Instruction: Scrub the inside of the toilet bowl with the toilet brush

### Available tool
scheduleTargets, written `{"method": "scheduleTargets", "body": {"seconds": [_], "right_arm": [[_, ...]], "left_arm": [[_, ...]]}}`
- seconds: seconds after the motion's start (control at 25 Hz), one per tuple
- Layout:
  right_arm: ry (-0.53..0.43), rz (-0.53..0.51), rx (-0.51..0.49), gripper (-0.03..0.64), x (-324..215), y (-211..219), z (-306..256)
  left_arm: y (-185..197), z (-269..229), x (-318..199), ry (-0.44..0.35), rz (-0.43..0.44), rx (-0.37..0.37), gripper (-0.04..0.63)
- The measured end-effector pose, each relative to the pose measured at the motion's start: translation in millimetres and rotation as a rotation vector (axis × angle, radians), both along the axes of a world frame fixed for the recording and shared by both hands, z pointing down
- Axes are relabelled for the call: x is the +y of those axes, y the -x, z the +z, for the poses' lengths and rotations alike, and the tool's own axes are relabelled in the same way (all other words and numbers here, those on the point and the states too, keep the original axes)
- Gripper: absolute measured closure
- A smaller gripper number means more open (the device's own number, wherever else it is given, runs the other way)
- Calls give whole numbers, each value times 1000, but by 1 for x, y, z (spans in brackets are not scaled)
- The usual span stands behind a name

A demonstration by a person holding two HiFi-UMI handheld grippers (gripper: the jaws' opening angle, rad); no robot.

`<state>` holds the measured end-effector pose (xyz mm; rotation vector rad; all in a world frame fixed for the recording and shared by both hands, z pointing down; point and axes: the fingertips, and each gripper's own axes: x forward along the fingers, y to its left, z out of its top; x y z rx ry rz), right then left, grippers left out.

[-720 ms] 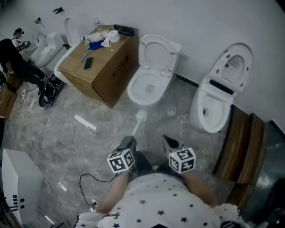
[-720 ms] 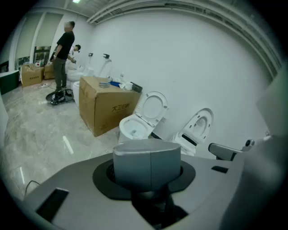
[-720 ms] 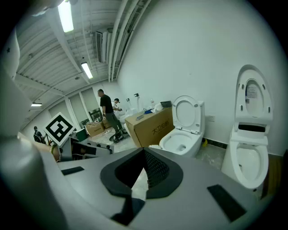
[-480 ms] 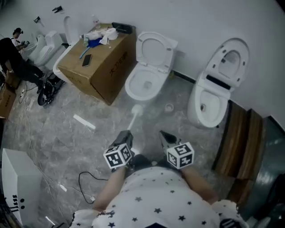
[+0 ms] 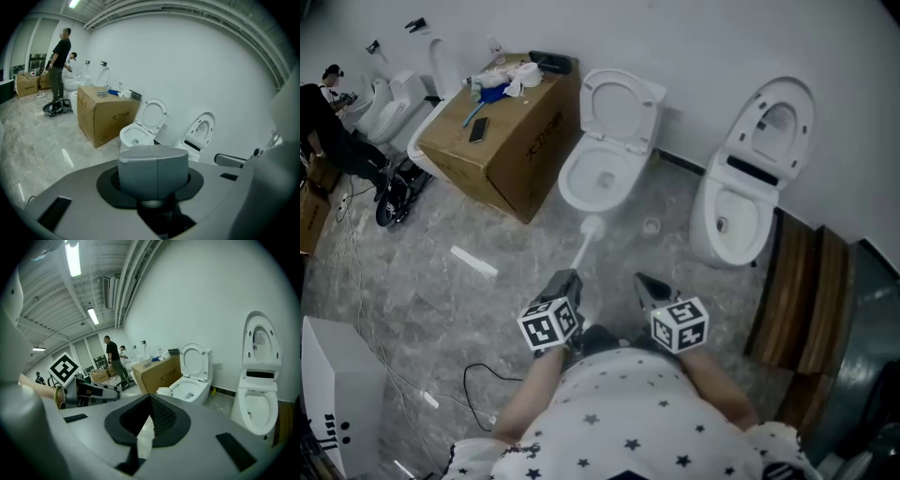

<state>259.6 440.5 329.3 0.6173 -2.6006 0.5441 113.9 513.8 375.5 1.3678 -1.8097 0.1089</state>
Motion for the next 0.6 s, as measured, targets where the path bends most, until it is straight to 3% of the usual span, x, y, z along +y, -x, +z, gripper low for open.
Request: {"method": "scheduleTargets", "body": {"seconds": [0.6], "right_arm": [[23, -9, -17, 611, 7, -25, 5]], "left_arm": [[-18, 3, 11, 8, -40, 3, 439]]}}
